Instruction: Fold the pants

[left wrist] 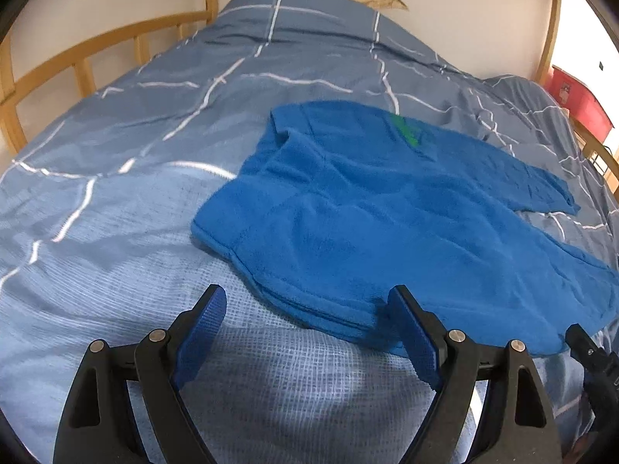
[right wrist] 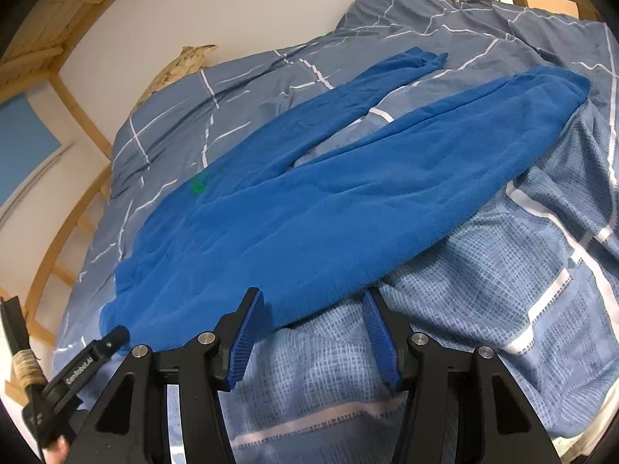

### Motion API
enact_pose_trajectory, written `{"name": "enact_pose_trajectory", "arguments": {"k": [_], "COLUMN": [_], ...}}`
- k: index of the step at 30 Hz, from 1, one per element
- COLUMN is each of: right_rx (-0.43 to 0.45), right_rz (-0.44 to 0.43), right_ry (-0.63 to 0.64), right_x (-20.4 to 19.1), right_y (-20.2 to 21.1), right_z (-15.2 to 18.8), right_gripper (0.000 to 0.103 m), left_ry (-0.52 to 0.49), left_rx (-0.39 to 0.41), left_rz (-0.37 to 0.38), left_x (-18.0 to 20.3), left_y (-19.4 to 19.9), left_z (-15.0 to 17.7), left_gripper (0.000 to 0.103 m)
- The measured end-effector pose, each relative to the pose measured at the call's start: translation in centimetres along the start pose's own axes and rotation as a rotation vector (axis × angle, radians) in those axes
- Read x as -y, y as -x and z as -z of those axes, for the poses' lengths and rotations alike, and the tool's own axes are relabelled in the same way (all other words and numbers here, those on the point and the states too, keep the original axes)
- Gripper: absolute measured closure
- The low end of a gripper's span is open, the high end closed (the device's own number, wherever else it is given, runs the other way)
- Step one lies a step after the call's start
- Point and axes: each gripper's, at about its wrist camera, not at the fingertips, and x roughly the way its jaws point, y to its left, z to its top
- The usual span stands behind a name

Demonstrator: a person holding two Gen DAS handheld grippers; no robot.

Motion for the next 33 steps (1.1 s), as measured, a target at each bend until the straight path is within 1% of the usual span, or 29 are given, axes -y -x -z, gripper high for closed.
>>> {"name": "enact_pose_trajectory", "arguments": {"k": [2, 3, 7, 11, 13, 16, 18, 21, 22, 24, 28, 33], "right_rx": [0.004, 0.003, -0.003, 0.000, -0.007, -0.009, -0.016, -0.029, -0.032, -0.036, -0.033, 0.008], "right_rz": [0.002, 0.004, 0.008, 0.007, 0.002, -0.013, -0.019, -0.029, -0.033, -0.042, -0.058, -0.085], "right_ry": [-0.004, -0.007, -0.022, -0.036, -0.043, -0.052, -0.056, -0.054, -0.054, -0.054, -0.045, -0.007], "right_x": [0.0, 0.0, 0.0, -0.1, 0.0, 0.2, 0.4, 0.7, 0.8, 1.0, 1.2, 0.6], "right_y": [-0.2, -0.3, -0.9, -1.1, -1.3, -1.3, -1.4, -1.6, -1.6, -1.6, -1.4, -0.2], "right_z": [0.0, 0.0, -0.1, -0.2, -0.3, -0.5, -0.7, -1.0, -1.1, -1.3, -1.6, -2.4], "right_gripper": [0.049, 0.049, 0.049, 0.049, 0.049, 0.050, 0.056, 0.062, 0.064, 0.071, 0.083, 0.090], "left_ry": [0.013, 0.017, 0.048, 0.064, 0.061, 0.055, 0.049, 0.037, 0.030, 0.023, 0.009, 0.004], "left_rx": [-0.017, -0.022, -0.042, -0.058, -0.057, -0.055, -0.054, -0.047, -0.043, -0.039, -0.026, 0.008], "left_rz": [0.006, 0.008, 0.013, 0.010, -0.003, -0.019, -0.037, -0.062, -0.073, -0.082, -0.103, -0.093], "left_x": [-0.2, -0.2, -0.4, -0.1, 0.2, 0.4, 0.6, 1.0, 1.2, 1.4, 1.9, 2.3], "left_y": [-0.6, -0.7, -1.6, -2.2, -2.3, -2.2, -2.0, -1.7, -1.5, -1.3, -0.6, 0.9], "left_z": [0.1, 0.1, 0.0, -0.2, -0.2, -0.3, -0.4, -0.5, -0.6, -0.6, -0.9, -1.7], "left_gripper": [0.020, 0.023, 0.029, 0.043, 0.047, 0.056, 0.066, 0.075, 0.076, 0.080, 0.083, 0.085]}}
